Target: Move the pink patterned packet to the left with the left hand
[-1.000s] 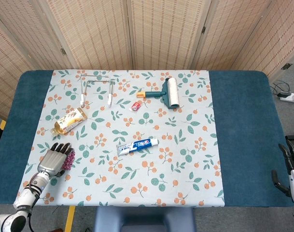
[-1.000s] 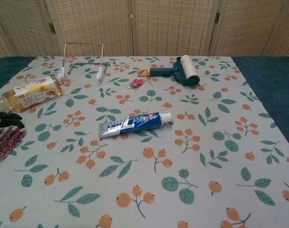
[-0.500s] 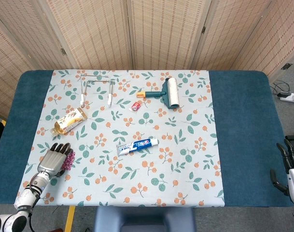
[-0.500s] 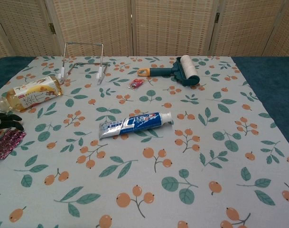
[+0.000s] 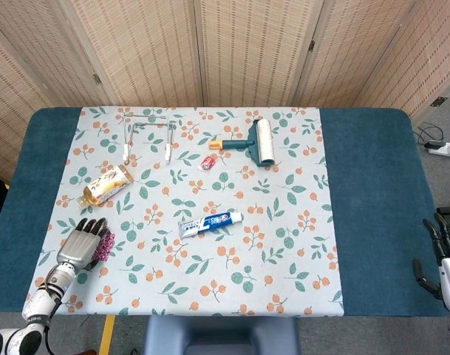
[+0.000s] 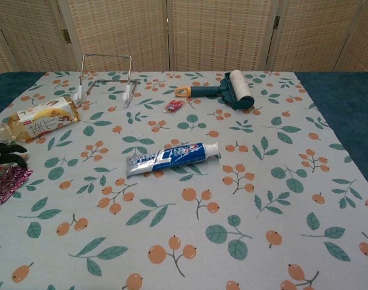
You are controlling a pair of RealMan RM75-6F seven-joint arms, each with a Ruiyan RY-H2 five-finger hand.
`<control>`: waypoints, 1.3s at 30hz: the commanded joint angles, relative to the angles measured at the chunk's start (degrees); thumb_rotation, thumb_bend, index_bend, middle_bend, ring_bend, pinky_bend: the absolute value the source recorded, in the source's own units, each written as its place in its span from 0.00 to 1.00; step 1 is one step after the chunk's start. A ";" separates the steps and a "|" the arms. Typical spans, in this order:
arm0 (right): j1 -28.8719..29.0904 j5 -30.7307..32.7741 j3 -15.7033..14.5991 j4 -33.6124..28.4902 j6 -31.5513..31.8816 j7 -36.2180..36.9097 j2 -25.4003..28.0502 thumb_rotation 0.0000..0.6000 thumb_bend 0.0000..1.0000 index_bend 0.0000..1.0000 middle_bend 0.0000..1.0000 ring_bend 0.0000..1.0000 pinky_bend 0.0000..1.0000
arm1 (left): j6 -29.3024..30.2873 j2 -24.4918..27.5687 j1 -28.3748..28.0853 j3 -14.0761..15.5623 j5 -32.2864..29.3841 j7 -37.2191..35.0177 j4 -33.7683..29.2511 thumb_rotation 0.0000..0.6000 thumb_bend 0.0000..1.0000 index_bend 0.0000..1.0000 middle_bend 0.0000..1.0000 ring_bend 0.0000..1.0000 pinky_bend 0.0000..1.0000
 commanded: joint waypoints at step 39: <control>0.26 -0.57 -0.03 -0.73 0.12 -0.67 0.00 1.00 0.49 0.00 0.00 0.00 0.00 | 2.08 3.54 3.14 -0.54 0.81 -3.34 2.69 1.00 0.34 0.21 0.00 0.00 0.00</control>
